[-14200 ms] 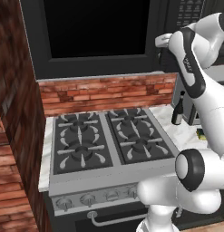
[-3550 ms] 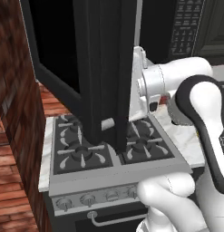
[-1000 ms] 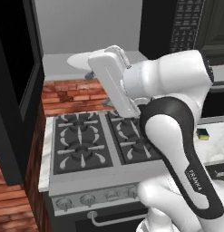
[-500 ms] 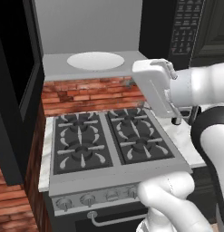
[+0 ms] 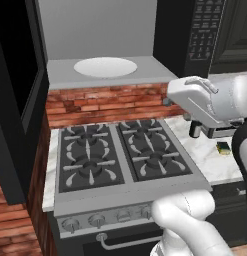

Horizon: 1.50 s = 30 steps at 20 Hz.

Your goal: Place the sponge inside the microwave to prepare for sanitizing.

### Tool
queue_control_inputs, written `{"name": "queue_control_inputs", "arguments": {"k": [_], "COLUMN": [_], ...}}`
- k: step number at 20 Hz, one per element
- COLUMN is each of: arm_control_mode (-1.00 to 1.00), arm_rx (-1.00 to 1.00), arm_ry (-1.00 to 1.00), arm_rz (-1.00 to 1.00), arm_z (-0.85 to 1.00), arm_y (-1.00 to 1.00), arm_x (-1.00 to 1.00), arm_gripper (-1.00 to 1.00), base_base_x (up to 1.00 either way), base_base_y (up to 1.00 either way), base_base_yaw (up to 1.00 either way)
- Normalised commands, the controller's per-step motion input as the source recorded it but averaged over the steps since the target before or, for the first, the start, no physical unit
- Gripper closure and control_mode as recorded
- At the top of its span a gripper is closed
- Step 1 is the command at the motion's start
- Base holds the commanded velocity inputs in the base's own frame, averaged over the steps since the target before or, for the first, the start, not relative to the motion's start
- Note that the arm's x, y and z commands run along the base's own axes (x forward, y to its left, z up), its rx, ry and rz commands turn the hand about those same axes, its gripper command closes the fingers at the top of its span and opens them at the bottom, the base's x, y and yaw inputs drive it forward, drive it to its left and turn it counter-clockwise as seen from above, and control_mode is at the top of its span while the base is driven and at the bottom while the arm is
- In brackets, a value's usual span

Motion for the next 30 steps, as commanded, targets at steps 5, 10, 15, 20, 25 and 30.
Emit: {"name": "queue_control_inputs", "arguments": {"k": [5,10,15,20,25,30], "arm_control_mode": [-1.0,-1.0,-1.0,-1.0,-1.0,-1.0], "arm_rx": [-0.26,-0.28,-0.19,-0.14,-0.02,0.0], "arm_ry": [0.06,0.0,0.0,0.01,0.13,0.2], "arm_rz": [-0.18,-0.16,-0.12,-0.09,-0.12,-0.09], "arm_z": [-0.13,-0.29,-0.26,-0.24,-0.21,-0.17], "arm_y": [-0.6,-0.59,-0.63,-0.67,-0.71,-0.68], "arm_x": [0.0,0.0,0.02,0.04,0.13,0.23], "arm_gripper": [-1.0,-1.0,-1.0,-1.0,-1.0,-1.0], "base_base_x": [0.0,0.0,0.0,0.0,0.0,0.0], "base_base_y": [0.0,0.0,0.0,0.0,0.0,0.0], "base_base_yaw": [0.0,0.0,0.0,0.0,0.0,0.0]}}
